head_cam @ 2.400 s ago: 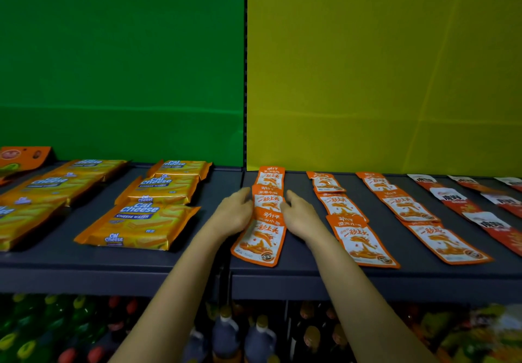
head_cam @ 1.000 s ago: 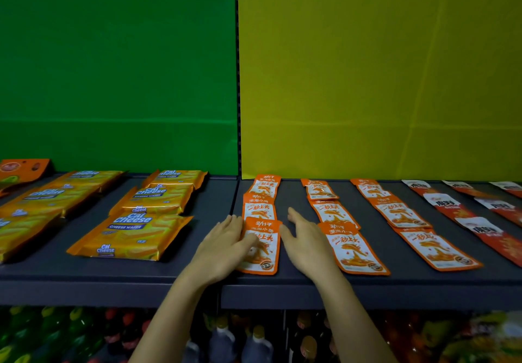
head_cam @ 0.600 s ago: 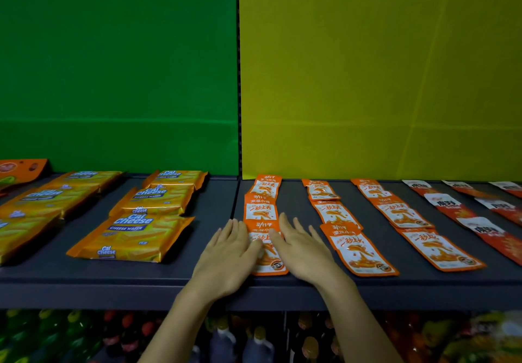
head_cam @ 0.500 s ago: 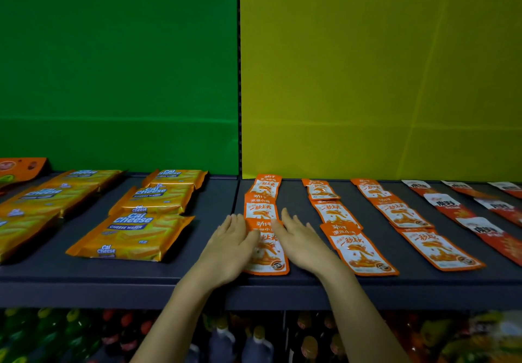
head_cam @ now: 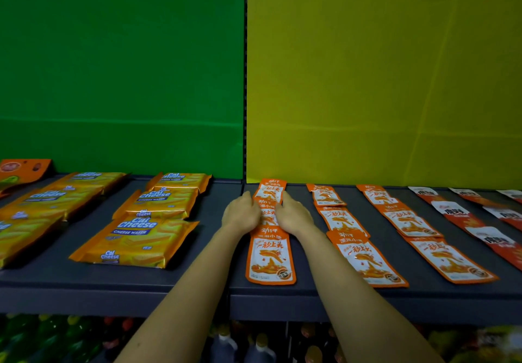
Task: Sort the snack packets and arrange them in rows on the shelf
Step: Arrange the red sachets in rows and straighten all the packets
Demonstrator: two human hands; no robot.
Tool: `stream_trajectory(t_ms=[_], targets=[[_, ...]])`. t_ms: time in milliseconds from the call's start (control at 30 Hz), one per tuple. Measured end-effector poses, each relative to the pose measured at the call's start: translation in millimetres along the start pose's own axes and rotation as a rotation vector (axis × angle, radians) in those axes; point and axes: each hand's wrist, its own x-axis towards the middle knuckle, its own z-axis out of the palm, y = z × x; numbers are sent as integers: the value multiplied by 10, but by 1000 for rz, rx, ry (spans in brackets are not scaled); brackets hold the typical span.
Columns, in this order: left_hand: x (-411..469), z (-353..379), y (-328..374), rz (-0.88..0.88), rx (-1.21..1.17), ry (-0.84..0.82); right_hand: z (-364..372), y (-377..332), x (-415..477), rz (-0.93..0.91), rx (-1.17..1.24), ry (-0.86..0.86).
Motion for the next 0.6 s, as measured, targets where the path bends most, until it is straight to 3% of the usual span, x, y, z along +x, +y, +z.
stream_trajectory(t_ms=[133, 600], targets=[[0, 39, -3, 70, 92, 23, 39, 15, 44, -28, -84, 32], [125, 38, -22, 81, 50, 70, 42, 47, 136, -26, -99, 26]])
